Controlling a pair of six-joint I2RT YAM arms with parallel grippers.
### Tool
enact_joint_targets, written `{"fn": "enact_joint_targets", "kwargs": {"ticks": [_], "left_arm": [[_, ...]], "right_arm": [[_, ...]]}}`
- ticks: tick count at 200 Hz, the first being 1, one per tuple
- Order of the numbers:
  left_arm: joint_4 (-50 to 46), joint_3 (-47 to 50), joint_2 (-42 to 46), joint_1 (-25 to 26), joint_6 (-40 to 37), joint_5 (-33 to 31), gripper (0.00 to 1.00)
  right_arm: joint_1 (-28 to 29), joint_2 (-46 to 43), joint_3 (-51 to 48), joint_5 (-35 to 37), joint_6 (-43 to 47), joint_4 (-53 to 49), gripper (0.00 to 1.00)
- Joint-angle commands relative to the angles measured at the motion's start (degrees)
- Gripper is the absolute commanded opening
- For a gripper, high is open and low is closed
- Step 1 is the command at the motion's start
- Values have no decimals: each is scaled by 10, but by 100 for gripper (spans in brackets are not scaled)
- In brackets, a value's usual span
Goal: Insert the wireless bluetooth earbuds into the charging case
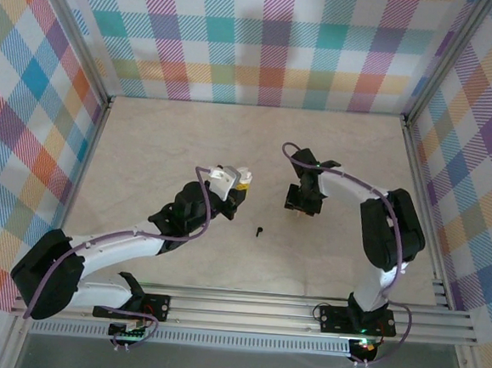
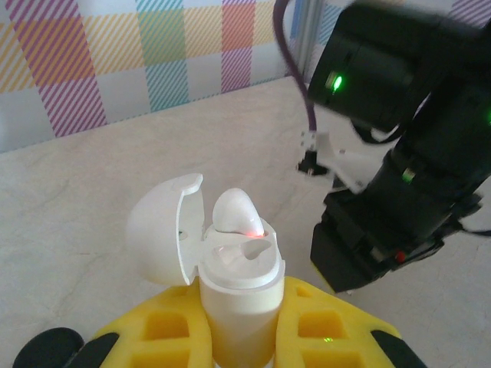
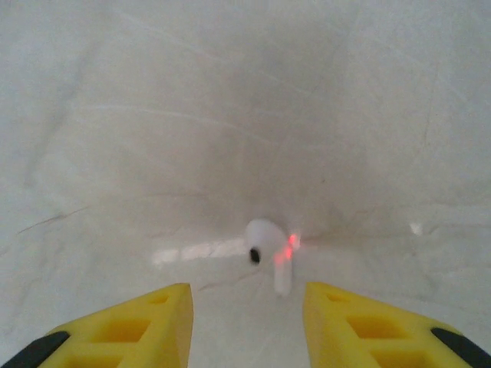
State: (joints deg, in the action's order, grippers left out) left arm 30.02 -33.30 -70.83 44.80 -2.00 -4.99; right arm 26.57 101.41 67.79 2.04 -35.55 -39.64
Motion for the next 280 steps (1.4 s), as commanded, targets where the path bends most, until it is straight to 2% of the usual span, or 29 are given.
{"fn": "enact_joint_targets", "kwargs": {"ticks": [1, 18, 53, 75, 146, 218, 280], "left_arm": [[7, -23, -7, -4, -4, 16, 0], [5, -26, -9, -4, -1, 19, 0], [2, -32, -10, -4, 2, 27, 0], [1, -34, -9, -4, 6, 30, 0], [0, -36, -10, -3, 13, 32, 0], [1, -37, -12, -3, 12, 34, 0], [0, -32, -4, -4, 12, 31, 0]], "right_arm": [[-14, -51, 11, -45, 8, -16, 42], [-36, -78, -7, -89, 13, 2, 41], [-97, -90, -58, -175, 29, 56, 26], [-119, -79, -80, -208, 39, 89, 22], [-122, -16, -101, -217, 60, 139, 23], [-123, -32, -113, -195, 65, 136, 15], [-123, -15, -118, -211, 65, 154, 14]]}}
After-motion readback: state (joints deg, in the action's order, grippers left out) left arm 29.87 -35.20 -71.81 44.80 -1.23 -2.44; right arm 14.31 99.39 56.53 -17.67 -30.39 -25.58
